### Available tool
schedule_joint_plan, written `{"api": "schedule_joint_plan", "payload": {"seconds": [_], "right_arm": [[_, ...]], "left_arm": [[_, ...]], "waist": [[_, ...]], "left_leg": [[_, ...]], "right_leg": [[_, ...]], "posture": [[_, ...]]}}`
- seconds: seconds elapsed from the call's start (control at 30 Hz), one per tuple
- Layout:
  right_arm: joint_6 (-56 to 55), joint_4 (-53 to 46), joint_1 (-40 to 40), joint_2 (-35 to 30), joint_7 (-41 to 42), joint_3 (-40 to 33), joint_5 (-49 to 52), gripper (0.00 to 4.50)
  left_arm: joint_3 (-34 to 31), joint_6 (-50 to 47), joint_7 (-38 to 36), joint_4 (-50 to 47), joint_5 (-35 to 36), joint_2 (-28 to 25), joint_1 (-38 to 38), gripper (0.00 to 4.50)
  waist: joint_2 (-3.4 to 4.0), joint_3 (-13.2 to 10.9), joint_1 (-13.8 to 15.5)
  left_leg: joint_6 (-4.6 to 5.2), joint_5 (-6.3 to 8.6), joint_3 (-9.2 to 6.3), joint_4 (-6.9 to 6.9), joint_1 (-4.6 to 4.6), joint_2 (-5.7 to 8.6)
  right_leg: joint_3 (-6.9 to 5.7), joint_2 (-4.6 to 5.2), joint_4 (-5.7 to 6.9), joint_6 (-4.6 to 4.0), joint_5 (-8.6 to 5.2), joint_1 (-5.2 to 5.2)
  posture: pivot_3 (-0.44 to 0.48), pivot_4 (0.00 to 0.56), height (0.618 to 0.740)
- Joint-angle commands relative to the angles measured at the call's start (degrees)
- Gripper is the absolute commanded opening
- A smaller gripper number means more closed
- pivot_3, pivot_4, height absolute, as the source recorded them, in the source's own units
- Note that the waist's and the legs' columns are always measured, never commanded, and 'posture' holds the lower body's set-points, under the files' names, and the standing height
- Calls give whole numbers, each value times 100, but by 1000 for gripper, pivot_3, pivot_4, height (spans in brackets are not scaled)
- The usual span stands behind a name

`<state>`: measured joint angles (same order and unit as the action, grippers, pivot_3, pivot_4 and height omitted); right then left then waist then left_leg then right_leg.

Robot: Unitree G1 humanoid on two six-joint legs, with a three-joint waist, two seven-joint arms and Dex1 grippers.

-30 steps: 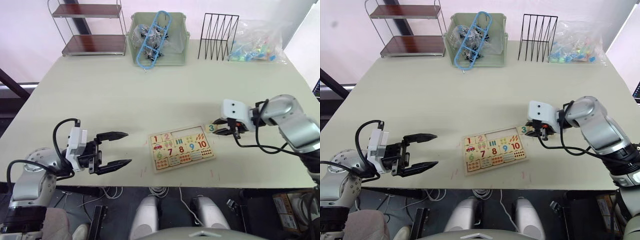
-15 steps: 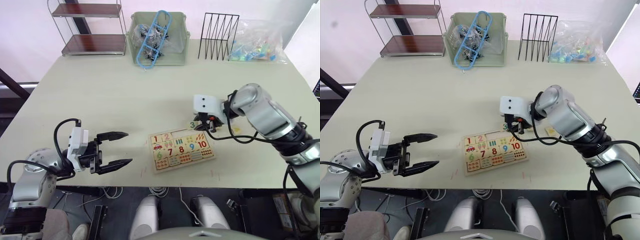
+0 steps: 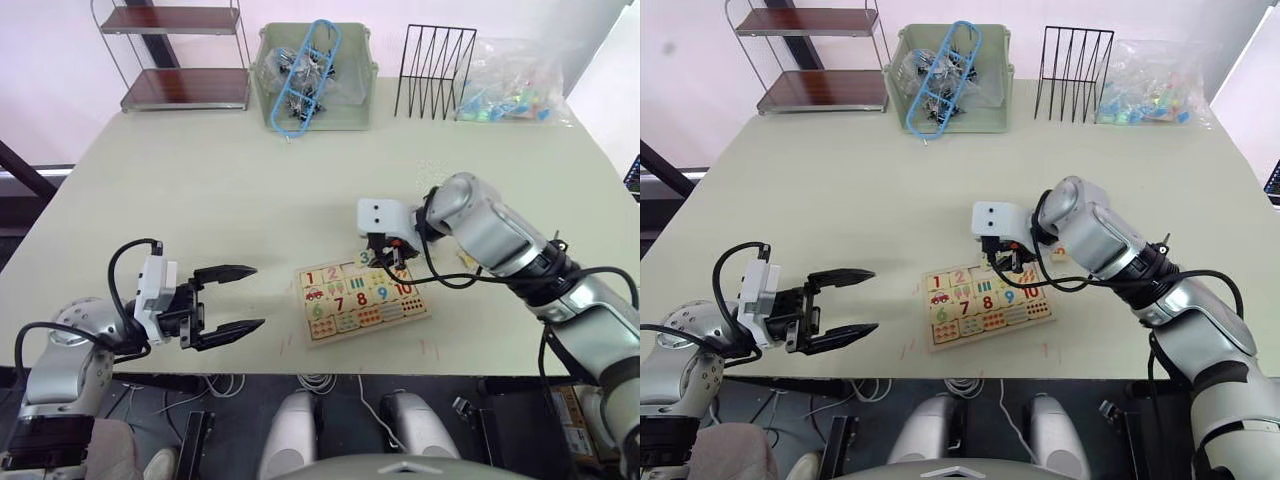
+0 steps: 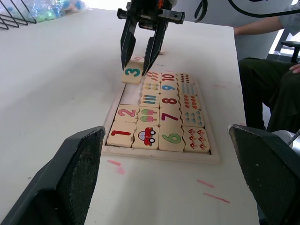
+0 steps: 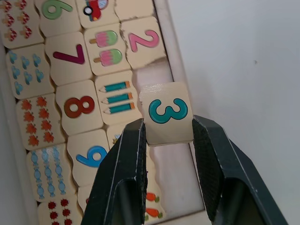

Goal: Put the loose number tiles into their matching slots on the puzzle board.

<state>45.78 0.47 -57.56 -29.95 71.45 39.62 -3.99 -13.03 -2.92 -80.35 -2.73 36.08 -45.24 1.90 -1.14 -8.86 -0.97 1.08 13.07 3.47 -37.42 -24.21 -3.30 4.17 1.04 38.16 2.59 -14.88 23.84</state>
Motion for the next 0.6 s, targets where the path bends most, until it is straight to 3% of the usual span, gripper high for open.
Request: {"api": "schedule_joint_plan", "payload": {"seconds": [0.03,0.6], "right_arm": [[-60,31,-150,89,25,42,-79,868],[-144,312,-133,398,-90,165,-300,868]], "left_arm": [[-242,126,-40,-59,122,68,-33,4500],[-305,92,-149,-121,101,49,-9,4500]], "waist": [[0,0,0],[0,0,-1]], "left_leg": [[0,0,1,0,0,0],[0,0,-1,0,-2,0]], "right_leg": [[0,1,0,0,0,0],[-2,0,0,0,0,1]], "posture": [[0,150,740],[0,150,740]]}}
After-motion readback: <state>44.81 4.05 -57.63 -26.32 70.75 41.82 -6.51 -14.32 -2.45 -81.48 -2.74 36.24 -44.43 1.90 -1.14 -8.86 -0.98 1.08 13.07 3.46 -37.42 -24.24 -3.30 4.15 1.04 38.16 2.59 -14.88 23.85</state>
